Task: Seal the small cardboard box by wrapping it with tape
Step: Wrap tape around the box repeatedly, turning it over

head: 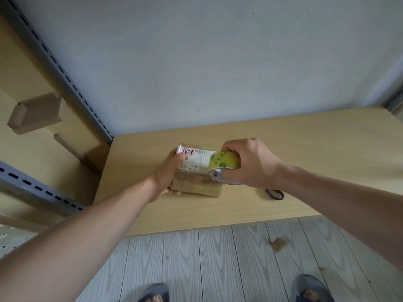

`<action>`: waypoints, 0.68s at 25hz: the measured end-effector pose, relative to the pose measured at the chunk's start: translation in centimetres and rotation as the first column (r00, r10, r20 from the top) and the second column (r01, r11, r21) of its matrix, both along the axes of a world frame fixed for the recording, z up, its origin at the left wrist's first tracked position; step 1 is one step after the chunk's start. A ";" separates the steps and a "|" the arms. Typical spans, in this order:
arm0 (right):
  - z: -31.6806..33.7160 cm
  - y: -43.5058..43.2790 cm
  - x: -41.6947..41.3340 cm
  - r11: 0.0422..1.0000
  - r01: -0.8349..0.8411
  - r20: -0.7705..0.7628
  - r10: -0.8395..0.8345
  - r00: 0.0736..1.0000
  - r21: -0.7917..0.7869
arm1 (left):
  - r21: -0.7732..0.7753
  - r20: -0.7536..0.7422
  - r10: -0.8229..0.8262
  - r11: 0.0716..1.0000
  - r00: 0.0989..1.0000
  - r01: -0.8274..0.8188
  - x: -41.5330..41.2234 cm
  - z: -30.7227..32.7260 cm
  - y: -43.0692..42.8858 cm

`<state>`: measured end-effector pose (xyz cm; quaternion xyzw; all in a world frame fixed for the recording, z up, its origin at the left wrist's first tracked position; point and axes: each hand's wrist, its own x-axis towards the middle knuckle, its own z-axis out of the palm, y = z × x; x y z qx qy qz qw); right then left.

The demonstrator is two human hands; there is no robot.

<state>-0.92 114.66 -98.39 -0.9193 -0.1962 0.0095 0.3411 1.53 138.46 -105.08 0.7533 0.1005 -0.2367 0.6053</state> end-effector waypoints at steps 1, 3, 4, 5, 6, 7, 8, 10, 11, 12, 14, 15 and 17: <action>0.0 -0.4 0.3 0.999 -0.022 -0.024 0.021 1.000 -0.029 | -0.031 -0.010 -0.005 1.000 1.000 0.005 -0.1 -0.2 0.3; -0.1 -1.4 0.4 0.995 -0.064 -0.031 0.061 0.998 -0.074 | -0.082 -0.017 -0.029 0.996 0.999 0.028 -0.1 -0.6 0.5; -0.2 -1.7 0.4 0.992 -0.089 -0.019 0.087 0.996 -0.086 | -0.099 -0.015 -0.029 0.995 0.999 0.027 0.0 -0.7 0.4; -0.4 -2.0 0.4 0.991 -0.112 -0.006 0.111 0.994 -0.079 | -0.107 -0.011 -0.023 0.994 1.000 0.022 0.1 -0.7 0.3; -0.7 -2.1 0.5 0.991 -0.118 0.012 0.119 0.993 -0.065 | -0.109 -0.009 -0.019 0.994 1.000 0.018 0.1 -0.6 0.2; -1.1 -2.3 0.7 0.993 -0.106 0.026 0.107 0.994 -0.056 | -0.110 -0.012 -0.020 0.994 1.000 0.018 0.1 -0.6 0.1; -1.5 -2.5 0.9 0.994 -0.085 0.045 0.089 0.995 -0.071 | -0.109 -0.013 -0.026 0.994 1.000 0.025 0.2 -0.7 0.1; -2.2 -2.9 1.0 0.980 -0.048 0.099 0.068 0.993 -0.193 | -0.111 -0.029 -0.023 0.994 0.999 0.020 0.1 -0.7 -0.1; -2.5 -3.1 0.9 0.961 -0.031 0.115 0.065 0.991 -0.275 | -0.110 -0.033 -0.016 0.994 0.999 0.012 0.0 -0.7 -0.2; -2.8 -3.2 0.7 0.945 -0.014 0.108 0.052 0.993 -0.328 | -0.108 -0.039 -0.008 0.994 0.999 0.004 -0.1 -0.6 -0.2; -3.8 -3.3 0.6 0.935 0.001 0.085 0.031 0.996 -0.354 | -0.087 -0.029 -0.005 0.996 1.000 0.002 -0.3 -0.6 -0.3; -4.1 -3.3 0.6 0.933 0.002 0.073 0.026 0.997 -0.359 | -0.078 -0.020 -0.005 0.997 1.000 0.004 -0.3 -0.8 -0.3; -4.7 -3.3 0.7 0.932 -0.013 0.050 0.033 0.998 -0.361 | -0.077 -0.009 -0.018 0.997 1.000 0.018 -0.3 -0.9 -0.3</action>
